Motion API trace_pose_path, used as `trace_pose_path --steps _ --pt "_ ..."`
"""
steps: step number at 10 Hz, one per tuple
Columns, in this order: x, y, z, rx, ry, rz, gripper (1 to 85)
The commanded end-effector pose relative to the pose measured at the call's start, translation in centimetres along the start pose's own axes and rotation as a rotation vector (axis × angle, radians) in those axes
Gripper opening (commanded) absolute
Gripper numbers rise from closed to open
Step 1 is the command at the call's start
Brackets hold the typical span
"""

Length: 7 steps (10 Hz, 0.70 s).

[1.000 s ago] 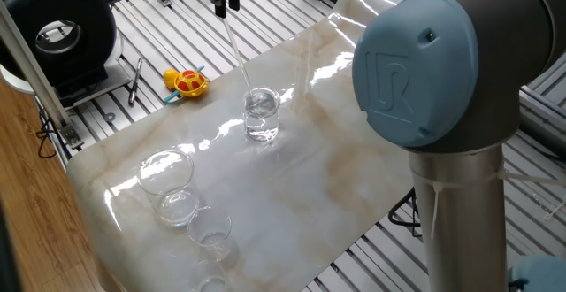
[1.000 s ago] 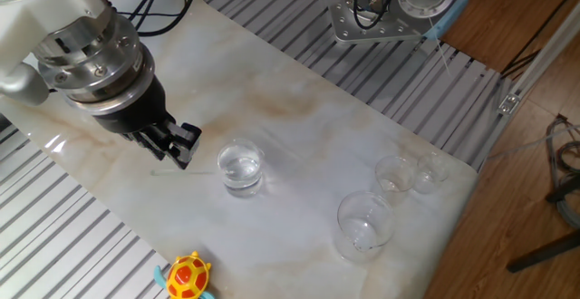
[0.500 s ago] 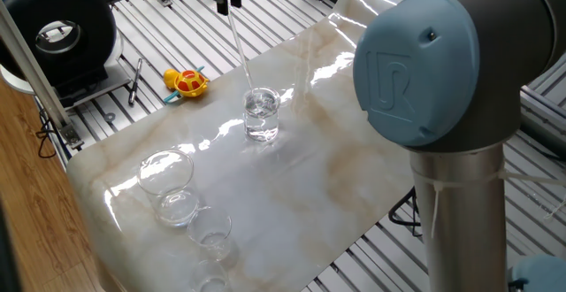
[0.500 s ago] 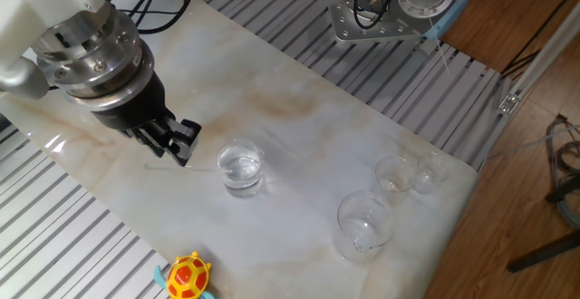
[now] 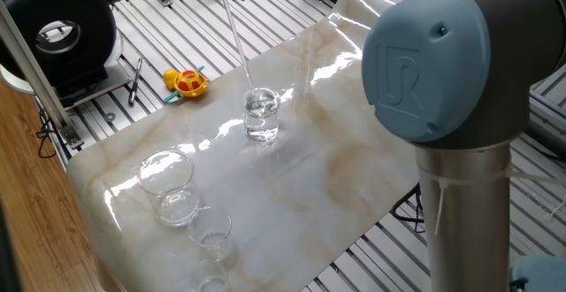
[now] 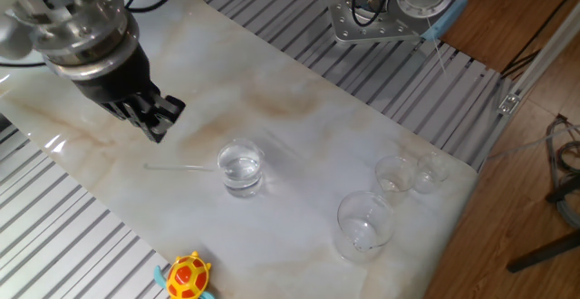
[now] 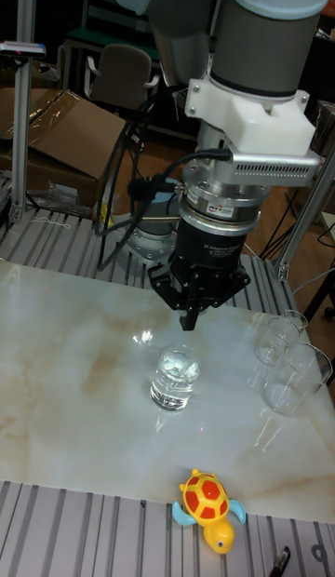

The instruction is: Stir the beaker with a glass rod

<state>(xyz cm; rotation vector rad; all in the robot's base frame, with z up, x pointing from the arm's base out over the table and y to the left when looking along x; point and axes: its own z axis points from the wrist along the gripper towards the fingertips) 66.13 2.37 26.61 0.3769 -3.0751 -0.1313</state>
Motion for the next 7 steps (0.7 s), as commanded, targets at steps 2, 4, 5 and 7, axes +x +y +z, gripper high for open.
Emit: trace_pose_path --steps 2,4,5,7 --pt "1.1 -2.3 0.2 0.026 0.004 -0.004 1.0" --pt "1.5 -3.2 2.3 0.015 0.006 0.008 1.0" --pt "1.4 -2.3 3.3 -0.037 -0.010 0.010 1.0" --pt "2.0 -2.9 3.4 -0.020 0.012 0.003 1.0"
